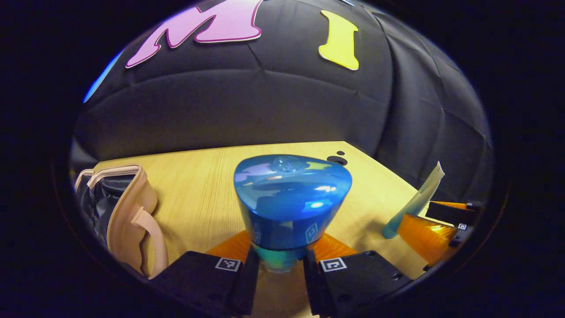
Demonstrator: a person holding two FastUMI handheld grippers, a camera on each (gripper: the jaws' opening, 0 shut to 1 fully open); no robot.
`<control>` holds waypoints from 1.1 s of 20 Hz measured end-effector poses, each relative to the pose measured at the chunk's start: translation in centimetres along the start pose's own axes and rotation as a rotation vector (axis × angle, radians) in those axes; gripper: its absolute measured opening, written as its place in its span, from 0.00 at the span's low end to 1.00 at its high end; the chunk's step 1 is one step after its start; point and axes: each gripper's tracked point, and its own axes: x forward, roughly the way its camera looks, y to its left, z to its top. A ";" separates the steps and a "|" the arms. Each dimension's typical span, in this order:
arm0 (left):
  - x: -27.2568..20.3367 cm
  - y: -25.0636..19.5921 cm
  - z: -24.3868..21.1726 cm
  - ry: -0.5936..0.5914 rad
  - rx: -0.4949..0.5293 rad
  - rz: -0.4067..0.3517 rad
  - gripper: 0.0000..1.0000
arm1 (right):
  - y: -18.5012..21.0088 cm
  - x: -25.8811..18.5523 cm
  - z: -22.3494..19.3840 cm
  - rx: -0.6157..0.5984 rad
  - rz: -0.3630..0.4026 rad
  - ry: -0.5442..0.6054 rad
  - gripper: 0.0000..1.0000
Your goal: First open the suitcase, pack the skin care products into it, and then close the suitcase.
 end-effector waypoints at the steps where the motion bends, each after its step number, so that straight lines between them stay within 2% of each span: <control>1: -0.1 0.1 -0.1 0.000 0.000 -0.001 0.51 | -0.2 0.6 0.0 -0.010 -0.016 -0.003 0.98; 6: -0.5 0.5 -0.5 0.011 0.028 0.004 0.51 | -0.5 2.7 0.4 0.020 -0.041 -0.023 0.97; 7: -0.5 0.5 -0.6 0.013 0.032 0.002 0.54 | -0.6 3.1 0.3 0.019 -0.040 -0.021 0.97; 8: -0.6 0.6 -0.7 0.015 0.031 0.003 0.51 | -0.4 3.5 0.2 0.025 -0.034 -0.014 0.95; 9: -0.7 0.7 -0.7 0.016 0.027 0.004 0.54 | -0.4 3.8 -0.1 0.032 -0.033 -0.004 0.88; 10: -0.8 0.9 -0.8 0.017 0.022 0.006 0.51 | -0.3 4.2 -0.4 0.040 -0.033 0.008 0.78; 12: -1.1 1.2 -1.1 0.021 0.014 0.012 0.51 | -0.4 4.0 0.1 0.038 -0.038 0.001 0.52; 14: -1.2 1.3 -1.1 0.022 0.007 0.014 0.51 | 0.4 4.0 -0.1 0.017 -0.001 -0.001 0.46; 15: -1.3 1.3 -1.1 0.021 0.007 0.012 0.51 | 0.6 3.8 -0.2 0.003 0.008 -0.001 0.39; 17: -1.6 1.4 -1.1 0.011 0.004 0.005 0.51 | 0.9 3.3 -0.3 -0.015 0.023 -0.003 0.40; 18: -1.8 1.3 -0.9 -0.001 -0.004 -0.008 0.53 | 1.3 2.9 -0.2 -0.009 0.036 -0.001 0.36; 19: -2.1 1.5 -1.1 -0.003 -0.027 -0.012 0.49 | 1.4 2.4 0.3 -0.007 0.044 -0.019 0.36; 20: -2.3 1.8 -1.1 -0.003 -0.046 -0.010 0.49 | 1.4 2.0 0.8 -0.011 0.044 -0.032 0.31; 21: -2.6 2.1 -1.2 0.002 -0.059 -0.003 0.49 | 1.4 1.6 1.6 -0.009 0.046 -0.051 0.35; 22: -3.0 2.4 -1.5 0.012 -0.062 0.004 0.49 | 1.6 1.0 2.5 -0.008 0.049 -0.068 0.36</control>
